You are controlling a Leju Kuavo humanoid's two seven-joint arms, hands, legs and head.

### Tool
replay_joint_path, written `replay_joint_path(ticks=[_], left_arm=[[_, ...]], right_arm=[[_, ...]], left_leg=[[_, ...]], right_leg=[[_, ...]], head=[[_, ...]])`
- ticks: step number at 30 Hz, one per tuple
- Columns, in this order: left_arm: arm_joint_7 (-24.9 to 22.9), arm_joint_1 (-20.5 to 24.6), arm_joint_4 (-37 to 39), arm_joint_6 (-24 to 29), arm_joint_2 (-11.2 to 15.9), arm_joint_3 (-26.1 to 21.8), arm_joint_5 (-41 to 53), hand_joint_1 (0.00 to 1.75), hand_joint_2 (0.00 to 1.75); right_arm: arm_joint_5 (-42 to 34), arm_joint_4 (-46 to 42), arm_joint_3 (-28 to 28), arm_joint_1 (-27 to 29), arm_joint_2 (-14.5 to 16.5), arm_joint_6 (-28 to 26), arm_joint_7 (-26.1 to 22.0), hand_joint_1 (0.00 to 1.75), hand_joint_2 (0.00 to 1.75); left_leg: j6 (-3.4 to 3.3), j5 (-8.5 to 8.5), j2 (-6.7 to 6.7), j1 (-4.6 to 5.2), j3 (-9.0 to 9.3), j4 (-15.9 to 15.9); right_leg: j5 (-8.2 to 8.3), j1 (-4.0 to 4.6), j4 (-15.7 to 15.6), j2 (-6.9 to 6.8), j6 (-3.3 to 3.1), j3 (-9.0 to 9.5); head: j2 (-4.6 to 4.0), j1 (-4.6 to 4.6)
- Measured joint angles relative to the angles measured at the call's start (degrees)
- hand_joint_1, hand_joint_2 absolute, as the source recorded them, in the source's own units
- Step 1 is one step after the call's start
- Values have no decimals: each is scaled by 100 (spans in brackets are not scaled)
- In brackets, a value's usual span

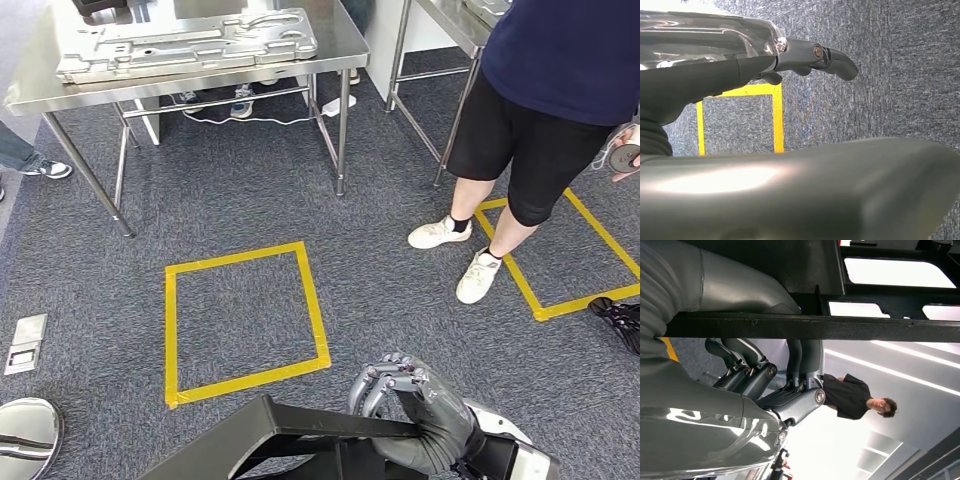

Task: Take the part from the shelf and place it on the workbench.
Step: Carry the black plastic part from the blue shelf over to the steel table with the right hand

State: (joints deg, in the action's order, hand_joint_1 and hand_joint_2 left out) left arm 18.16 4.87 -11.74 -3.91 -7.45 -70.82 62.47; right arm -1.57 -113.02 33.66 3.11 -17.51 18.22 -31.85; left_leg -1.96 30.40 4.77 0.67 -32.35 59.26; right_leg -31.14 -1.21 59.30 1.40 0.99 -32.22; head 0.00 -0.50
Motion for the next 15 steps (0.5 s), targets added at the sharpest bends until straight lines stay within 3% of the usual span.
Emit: replay_joint_path(ticks=[5, 8, 11, 13, 15], left_arm=[[0, 1, 0, 0, 0, 0, 0, 0, 175], [0, 1, 0, 0, 0, 0, 0, 0, 175], [3, 4, 0, 0, -1, 0, 0, 0, 175], [5, 2, 0, 0, -1, -1, 0, 0, 175], [3, -5, 0, 0, -1, -3, 0, 0, 175]], right_arm=[[16, -2, 0, 0, 2, -23, 7, 175, 175], [46, -4, 0, 1, 2, -39, 13, 175, 175], [68, -27, 1, -10, 2, -52, 5, 175, 175], [82, -36, 1, -25, 1, -67, -3, 175, 175], [97, -33, 2, -27, 0, -75, -7, 175, 175]], left_leg=[[-9, 6, 0, 5, -3, 12], [-62, 22, -1, 28, -7, 41], [-136, -51, -16, 0, 89, -123], [-173, -104, -30, -43, 164, -230], [-175, -99, -25, -53, 172, -234]], right_leg=[[4, -10, -8, 2, 9, 1], [17, -41, -37, 5, 63, 14], [-47, -12, 19, -21, 97, 34], [-317, 7, 476, -51, 91, -160], [-611, 4, 1152, -60, 105, -518]], head=[[0, 0], [0, -1], [0, 0], [0, 4], [0, 7]])
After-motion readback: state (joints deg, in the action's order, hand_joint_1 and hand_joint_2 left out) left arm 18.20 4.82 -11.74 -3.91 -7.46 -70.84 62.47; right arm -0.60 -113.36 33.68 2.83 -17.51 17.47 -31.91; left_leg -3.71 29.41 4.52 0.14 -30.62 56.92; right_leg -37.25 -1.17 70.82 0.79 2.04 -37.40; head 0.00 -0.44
